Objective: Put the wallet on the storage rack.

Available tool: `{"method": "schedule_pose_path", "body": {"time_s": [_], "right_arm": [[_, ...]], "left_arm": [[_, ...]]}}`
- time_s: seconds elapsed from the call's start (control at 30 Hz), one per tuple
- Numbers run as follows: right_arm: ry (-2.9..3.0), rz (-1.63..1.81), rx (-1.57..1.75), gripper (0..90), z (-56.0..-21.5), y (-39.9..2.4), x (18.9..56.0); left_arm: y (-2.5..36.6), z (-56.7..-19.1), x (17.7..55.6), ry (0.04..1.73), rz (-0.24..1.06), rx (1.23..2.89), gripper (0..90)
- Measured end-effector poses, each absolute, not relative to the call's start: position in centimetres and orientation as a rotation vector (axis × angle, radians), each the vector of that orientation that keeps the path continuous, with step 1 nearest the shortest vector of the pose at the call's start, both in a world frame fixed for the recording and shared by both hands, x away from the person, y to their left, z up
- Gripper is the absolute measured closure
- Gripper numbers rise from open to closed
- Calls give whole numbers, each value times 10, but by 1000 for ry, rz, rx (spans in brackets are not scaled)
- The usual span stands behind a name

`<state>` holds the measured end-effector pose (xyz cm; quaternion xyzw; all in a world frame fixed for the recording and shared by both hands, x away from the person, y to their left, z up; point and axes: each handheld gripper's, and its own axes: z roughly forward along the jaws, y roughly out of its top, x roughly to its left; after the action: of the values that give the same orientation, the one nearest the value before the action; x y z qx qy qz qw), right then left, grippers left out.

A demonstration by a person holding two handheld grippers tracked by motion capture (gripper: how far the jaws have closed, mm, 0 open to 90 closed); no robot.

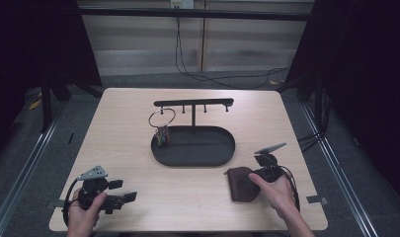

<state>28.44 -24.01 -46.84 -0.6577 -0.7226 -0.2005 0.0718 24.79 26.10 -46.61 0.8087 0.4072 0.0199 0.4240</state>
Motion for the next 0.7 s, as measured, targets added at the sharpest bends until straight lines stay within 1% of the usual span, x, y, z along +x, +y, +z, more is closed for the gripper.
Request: {"method": "schedule_pose_path", "body": {"time_s": [0.03, 0.07, 0.23, 0.3, 0.5, 0.63, 0.7], "right_arm": [[-2158, -643, -1983, 509, -464, -244, 283], [-2149, -671, -1994, 539, -462, -246, 283], [-2144, -655, -1978, 550, -463, -248, 286], [-2134, -644, -1983, 625, -460, -249, 287], [-2172, -639, -1944, 678, -453, -249, 289], [-2205, -649, -1932, 745, -445, -249, 289], [-2231, -637, -1912, 753, -440, -247, 289]], "left_arm": [[259, -465, 247, 1002, 72, 2048, 192], [259, -465, 247, 997, 56, 2043, 193], [259, -466, 247, 1001, 50, 2043, 193], [260, -466, 248, 1002, 48, 2039, 193], [260, -466, 247, 999, 51, 2045, 193], [258, -466, 246, 997, 38, 2045, 193], [258, -466, 247, 995, 29, 2049, 193]]}}
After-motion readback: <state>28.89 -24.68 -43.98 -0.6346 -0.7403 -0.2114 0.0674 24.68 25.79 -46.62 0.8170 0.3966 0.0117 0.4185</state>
